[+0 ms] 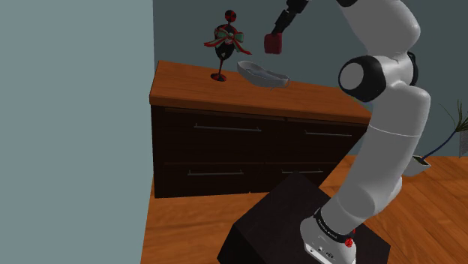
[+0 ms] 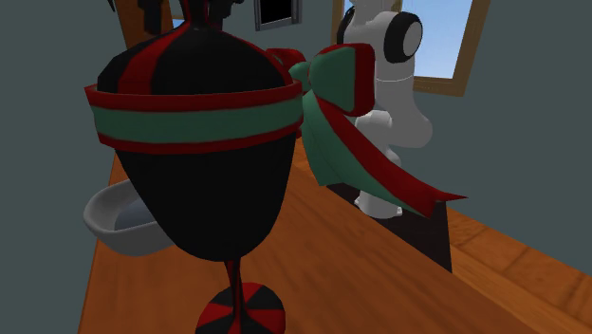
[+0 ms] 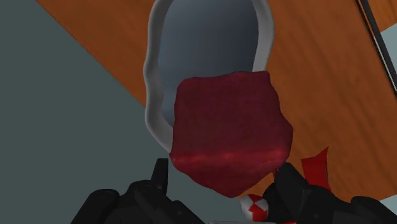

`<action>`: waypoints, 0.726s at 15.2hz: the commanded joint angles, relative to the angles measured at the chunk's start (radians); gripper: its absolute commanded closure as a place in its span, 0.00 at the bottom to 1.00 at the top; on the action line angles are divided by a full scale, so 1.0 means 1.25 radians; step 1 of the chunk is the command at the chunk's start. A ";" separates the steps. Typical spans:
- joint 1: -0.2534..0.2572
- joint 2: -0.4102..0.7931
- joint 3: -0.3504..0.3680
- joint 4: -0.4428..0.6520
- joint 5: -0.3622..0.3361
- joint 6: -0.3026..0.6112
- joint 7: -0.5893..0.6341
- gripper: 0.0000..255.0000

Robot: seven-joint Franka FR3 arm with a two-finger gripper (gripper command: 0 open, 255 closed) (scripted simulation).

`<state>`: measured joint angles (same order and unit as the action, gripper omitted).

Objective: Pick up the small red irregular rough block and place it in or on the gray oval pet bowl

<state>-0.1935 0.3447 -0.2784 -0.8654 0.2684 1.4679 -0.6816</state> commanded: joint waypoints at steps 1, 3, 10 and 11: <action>-0.031 0.051 -0.001 0.070 0.021 -0.023 -0.019 1.00; -0.013 0.013 -0.004 -0.017 0.008 0.024 -0.026 1.00; 0.020 -0.066 -0.005 -0.218 -0.019 0.147 -0.039 1.00; 0.023 -0.074 -0.005 -0.240 -0.021 0.162 -0.040 1.00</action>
<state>-0.1683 0.2599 -0.2844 -1.1404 0.2443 1.6523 -0.7298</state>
